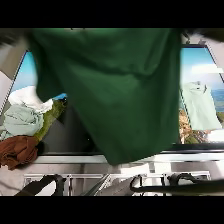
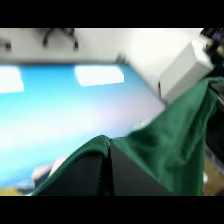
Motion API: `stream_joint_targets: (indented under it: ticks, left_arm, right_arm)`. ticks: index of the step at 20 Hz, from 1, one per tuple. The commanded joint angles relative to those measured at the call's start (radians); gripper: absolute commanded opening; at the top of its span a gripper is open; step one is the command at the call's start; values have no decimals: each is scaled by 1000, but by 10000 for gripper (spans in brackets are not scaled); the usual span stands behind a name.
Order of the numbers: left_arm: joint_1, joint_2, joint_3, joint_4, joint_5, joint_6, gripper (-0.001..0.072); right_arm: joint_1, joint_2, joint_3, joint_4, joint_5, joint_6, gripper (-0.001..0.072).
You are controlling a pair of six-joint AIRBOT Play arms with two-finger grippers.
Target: Fold the shirts.
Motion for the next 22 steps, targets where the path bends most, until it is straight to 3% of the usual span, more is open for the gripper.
stream_joint_targets:
  ticks: [1,5,9,10,11,13,15,16,19,22]
  left_arm:
    - [-36,-204,-177,73,-26,51,13]
    - [-27,-463,-282,139,74,113,13]
    - [19,-693,-168,131,69,113,13]
    - [28,-735,-117,127,54,113,13]
    - [33,-767,-69,127,48,113,13]
    - [34,-818,35,131,25,113,34]
    - [33,-844,119,132,9,114,497]
    - [33,-850,152,136,7,114,557]
    - [36,-852,219,139,-11,114,557]
    - [41,-852,235,138,-55,113,557]
  right_arm:
    - [124,-282,-13,-121,-52,-40,22]
    - [193,-569,-12,-98,-203,-71,22]
    - [209,-677,-12,-90,-299,-94,24]
    - [203,-674,-11,-91,-296,-105,75]
    - [190,-658,-11,-92,-280,-105,222]
    - [139,-599,-11,-99,-183,-107,266]
    - [68,-520,-11,-160,-54,-8,265]
    - [27,-475,-12,-224,10,60,265]
    - [-64,-355,-52,-467,148,234,265]
    - [-108,-214,-244,-718,204,354,265]
